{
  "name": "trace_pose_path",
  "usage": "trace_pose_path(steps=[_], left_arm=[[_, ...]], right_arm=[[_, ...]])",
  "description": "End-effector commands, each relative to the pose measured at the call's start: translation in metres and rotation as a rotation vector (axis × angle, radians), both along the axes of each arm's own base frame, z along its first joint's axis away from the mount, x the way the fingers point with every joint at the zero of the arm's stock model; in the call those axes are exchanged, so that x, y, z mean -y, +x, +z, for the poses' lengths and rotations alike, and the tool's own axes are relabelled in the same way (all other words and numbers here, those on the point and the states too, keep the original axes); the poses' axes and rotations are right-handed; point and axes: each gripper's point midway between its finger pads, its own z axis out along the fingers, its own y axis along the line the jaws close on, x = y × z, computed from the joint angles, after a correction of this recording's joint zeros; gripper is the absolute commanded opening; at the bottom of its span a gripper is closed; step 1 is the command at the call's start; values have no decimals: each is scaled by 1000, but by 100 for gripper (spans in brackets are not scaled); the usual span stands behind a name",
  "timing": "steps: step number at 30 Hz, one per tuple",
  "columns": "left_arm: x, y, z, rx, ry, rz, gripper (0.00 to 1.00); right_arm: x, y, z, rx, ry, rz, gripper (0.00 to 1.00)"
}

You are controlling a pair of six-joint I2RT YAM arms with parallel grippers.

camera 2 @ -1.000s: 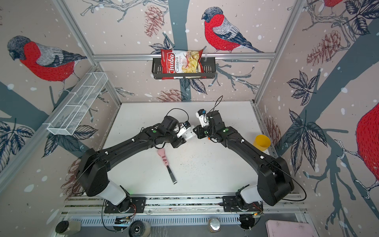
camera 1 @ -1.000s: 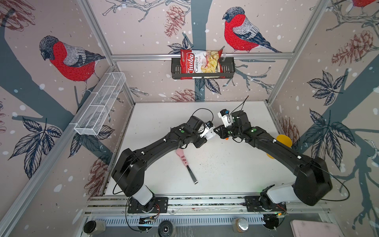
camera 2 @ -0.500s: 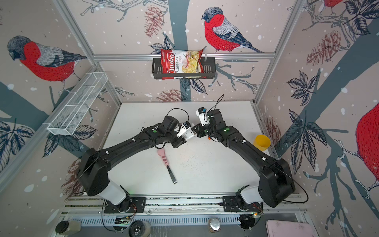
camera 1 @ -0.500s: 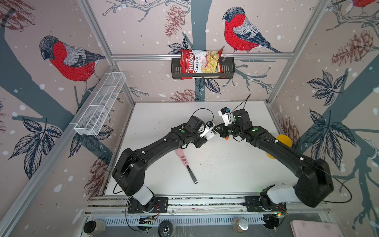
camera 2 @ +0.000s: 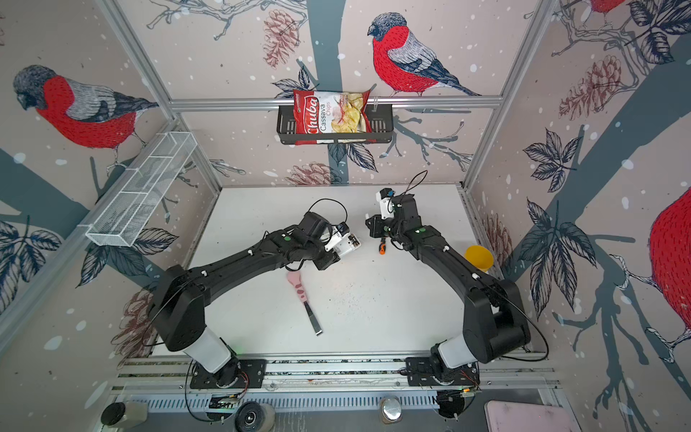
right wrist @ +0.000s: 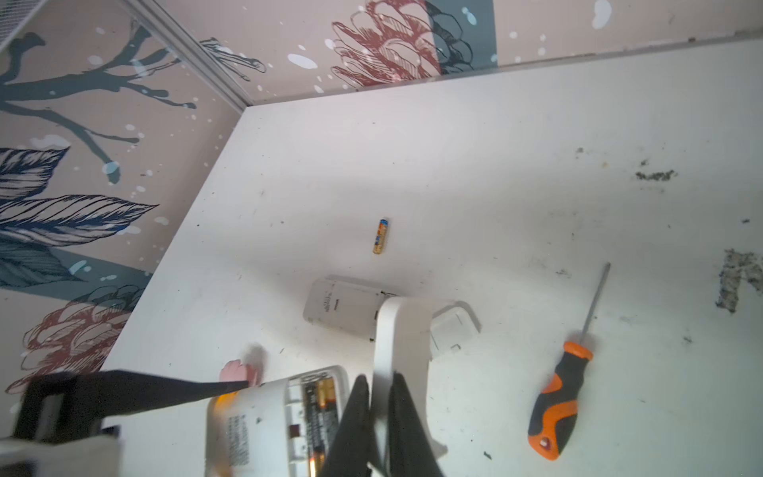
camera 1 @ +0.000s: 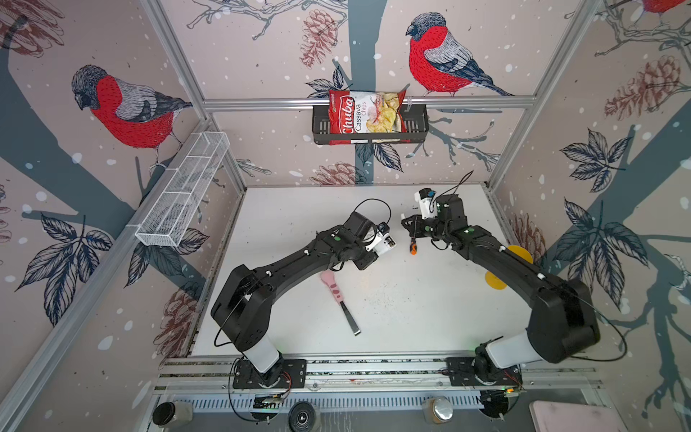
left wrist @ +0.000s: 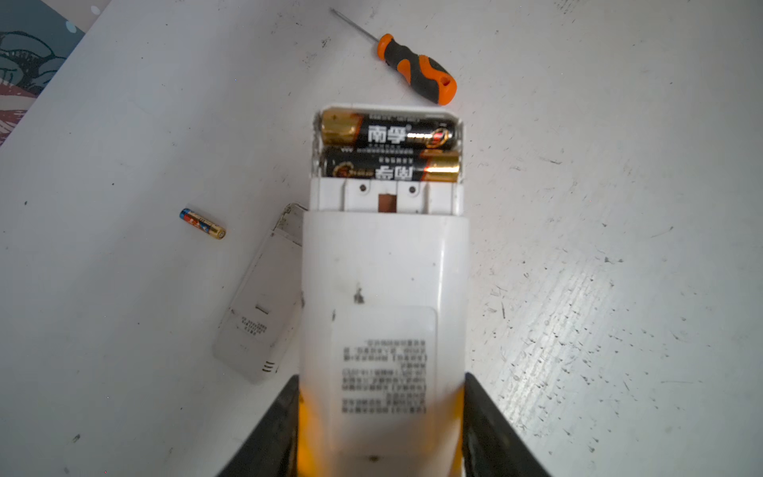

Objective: Unload the batteries from the remote control
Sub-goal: 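Carry the white battery cover to the table with the right gripper and release it, then lower the opened remote onto the table with the left gripper and release it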

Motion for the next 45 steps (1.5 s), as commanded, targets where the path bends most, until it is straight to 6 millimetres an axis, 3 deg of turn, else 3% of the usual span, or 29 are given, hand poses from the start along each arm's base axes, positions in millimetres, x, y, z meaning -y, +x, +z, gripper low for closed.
trace_pose_path(steps=[1, 9, 18, 20, 27, 29, 45], left_arm=[[-2, 2, -1, 5, 8, 4, 32], [-2, -6, -24, 0, 75, -28, 32], [-1, -13, -59, 0, 158, -80, 31], [-3, -11, -67, -2, 182, -83, 30], [-10, -9, -85, -10, 249, -105, 30], [-13, -9, -94, -28, 265, -105, 30], [-40, -6, -119, -87, 390, -113, 33]], right_arm=[[-1, 14, -16, -14, 12, -26, 11], [-8, 31, -78, -117, -29, -31, 10], [-12, 35, -118, -189, -23, -16, 13], [-13, 35, -121, -196, -16, -14, 16], [-11, 36, -119, -188, -6, -13, 46], [-10, 36, -119, -184, -4, -16, 51], [-3, 31, -97, -129, 28, -30, 55]])
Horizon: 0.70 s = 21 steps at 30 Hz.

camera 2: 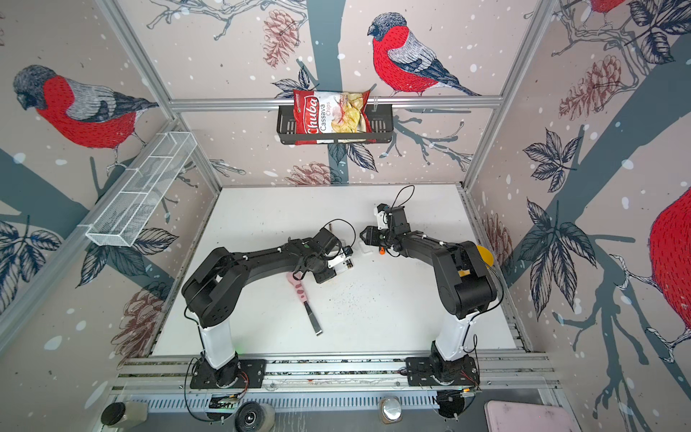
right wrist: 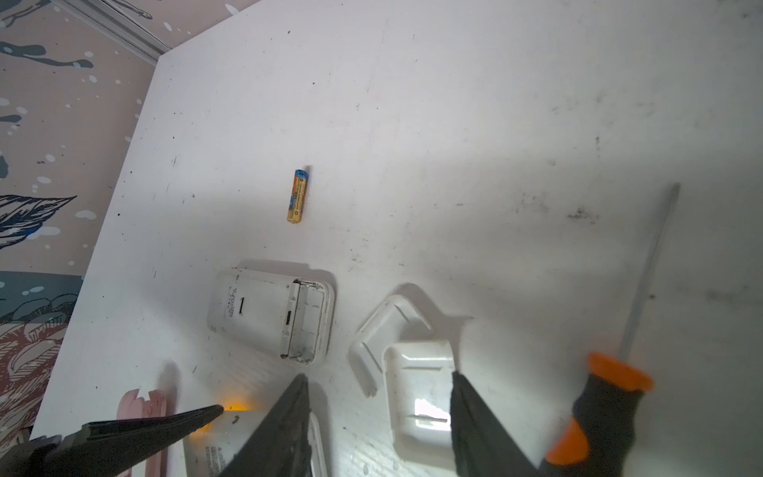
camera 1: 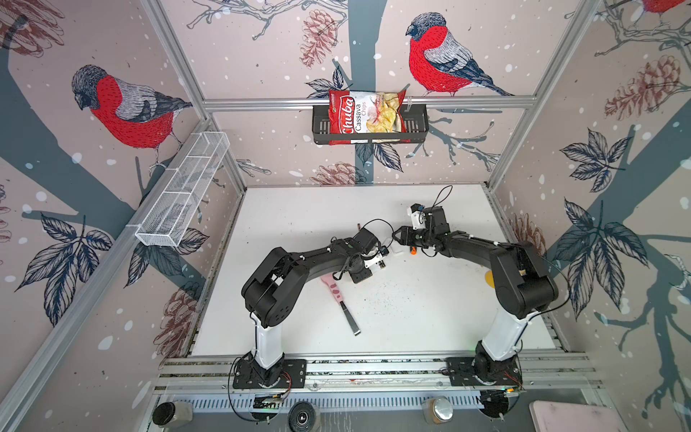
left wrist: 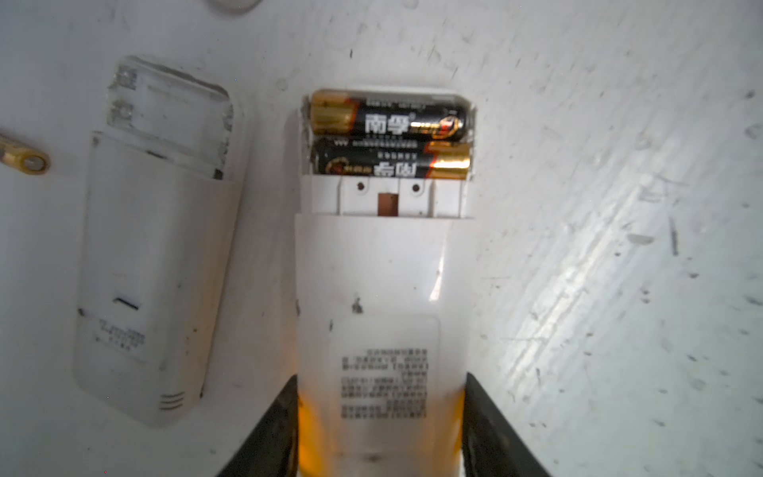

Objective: Unload the batteries from the remote control
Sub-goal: 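Lower the opened remote onto the table with the left gripper and release it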

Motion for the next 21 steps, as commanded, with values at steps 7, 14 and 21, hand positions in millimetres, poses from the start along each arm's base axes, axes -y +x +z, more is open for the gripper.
trace_pose_path(steps=[7, 14, 21], left_arm=[[-20, -9, -11, -27, 95, -8, 48], [-22, -11, -9, -23, 89, -5, 68], [-31, -3, -4, 36, 113, 19, 75]], right_arm=[[-2, 2, 17, 50, 32, -4, 56], [0, 1, 20, 59, 28, -10, 58], [1, -1, 22, 62, 25, -14, 59]])
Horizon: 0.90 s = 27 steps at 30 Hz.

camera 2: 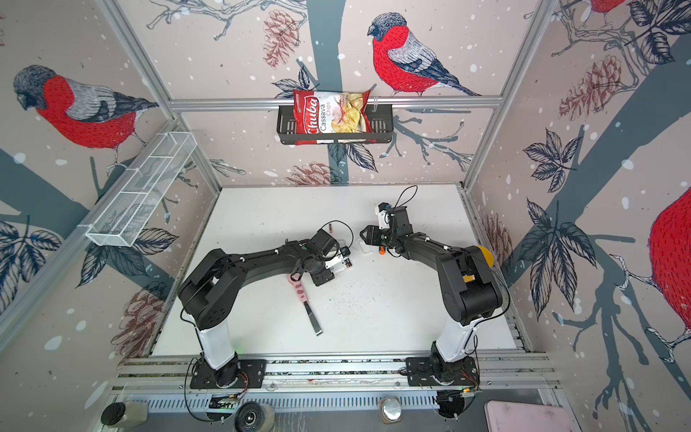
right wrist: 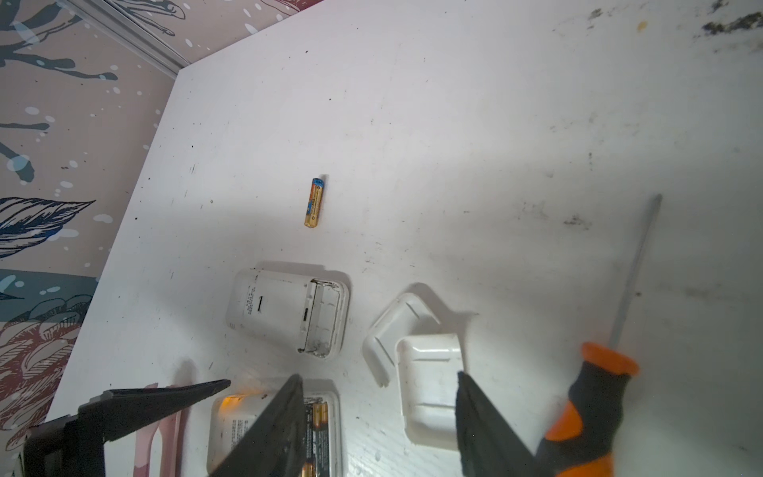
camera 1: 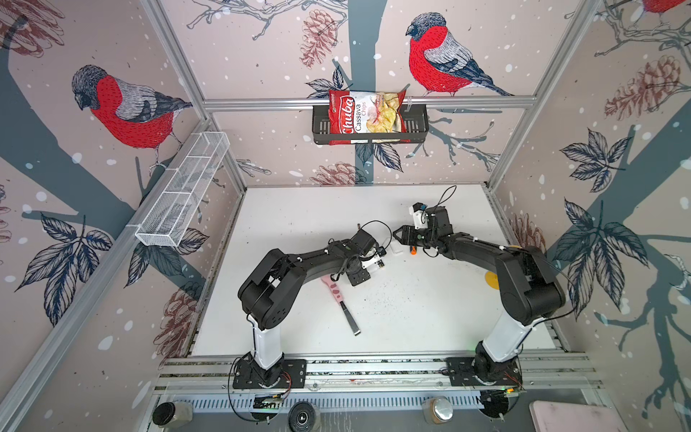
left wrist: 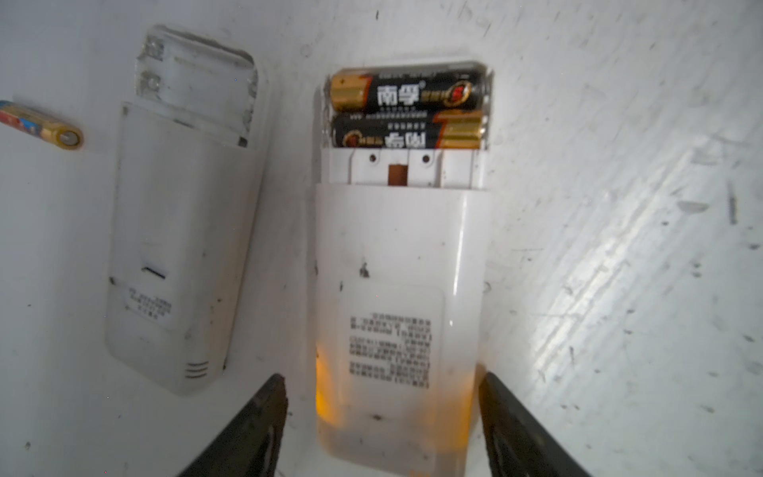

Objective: Unload the batteries from the remote control
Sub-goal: 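Lower the opened remote onto the table with the left gripper and release it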

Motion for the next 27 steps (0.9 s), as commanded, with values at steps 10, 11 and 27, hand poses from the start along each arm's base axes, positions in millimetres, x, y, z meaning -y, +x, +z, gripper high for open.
trace_pose_path(steps=[10, 11, 27], left_arm=[[-40, 17, -5, 84, 141, 101, 78], [-43, 21, -4, 93, 146, 115, 77], [-12, 41, 91, 251, -200, 232, 98]], right_arm=[[-1, 3, 11, 39, 5, -11, 59], [-1, 3, 11, 40, 5, -11, 59], [26, 3, 24, 80, -85, -160, 51]])
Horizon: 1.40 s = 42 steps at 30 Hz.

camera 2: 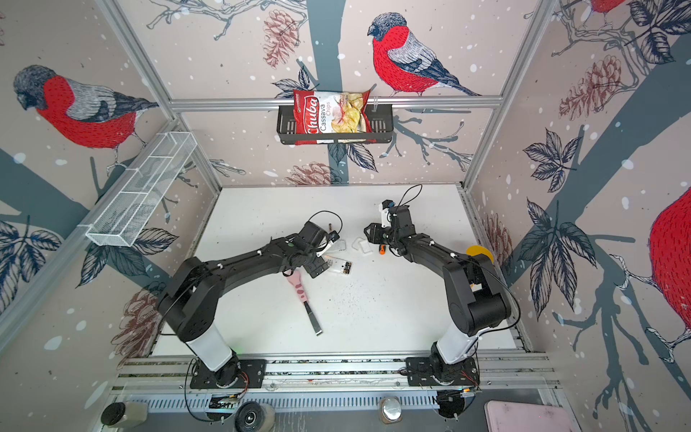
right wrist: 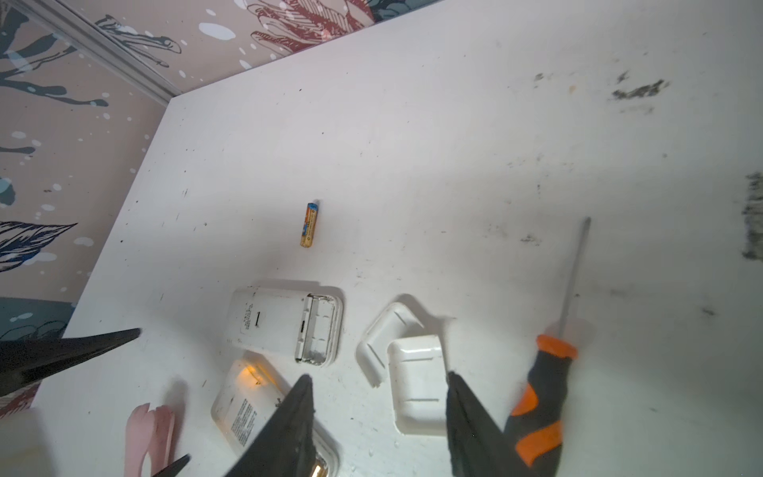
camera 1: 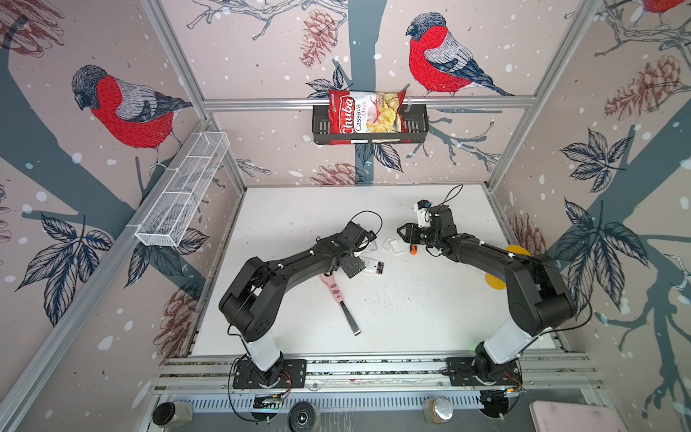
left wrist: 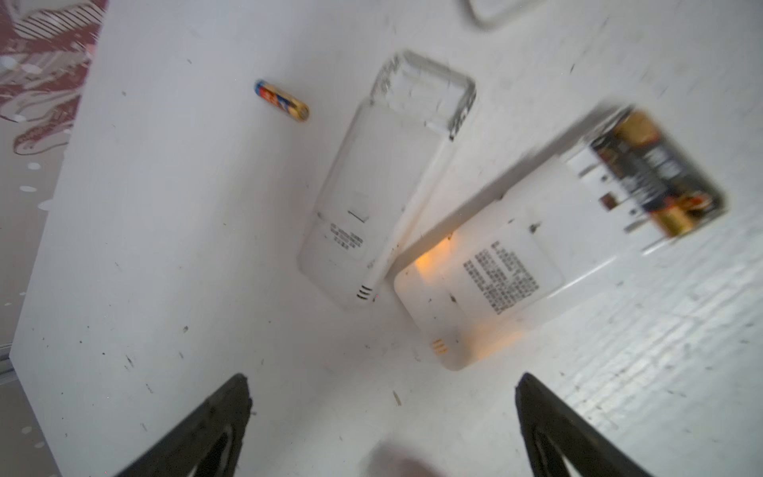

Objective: Unload the batteries from the remote control
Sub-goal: 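Lower the opened remote onto the table with the left gripper and release it, then lower the right gripper onto the orange-handled screwdriver and grasp it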

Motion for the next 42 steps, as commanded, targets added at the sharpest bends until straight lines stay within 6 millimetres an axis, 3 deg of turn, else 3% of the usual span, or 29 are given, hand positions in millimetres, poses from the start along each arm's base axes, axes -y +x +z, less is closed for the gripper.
trace_pose_path(steps=[1, 5, 8, 13, 17, 21, 35, 42], left_arm=[[13, 13, 35, 91, -148, 59, 99], [16, 27, 69, 188, -273, 156, 98], [19, 30, 83, 215, -366, 202, 98], [6, 26, 100, 282, -503, 301, 98], [16, 8, 96, 289, -669, 236, 99], [12, 4, 91, 277, -800, 314, 99], [29, 11, 67, 148, -787, 352, 98], [29, 2, 78, 135, -875, 352, 98]], right_arm=[[16, 2, 0, 9, -42, -99, 51], [27, -3, -6, 4, -89, -151, 51], [33, -8, -18, -24, -123, -167, 52], [40, -21, -36, -63, -174, -164, 55], [43, -26, -49, -89, -220, -157, 55], [48, -28, -56, -107, -257, -162, 54], [38, -18, -77, -160, -311, -139, 53], [38, -12, -87, -193, -346, -133, 49]])
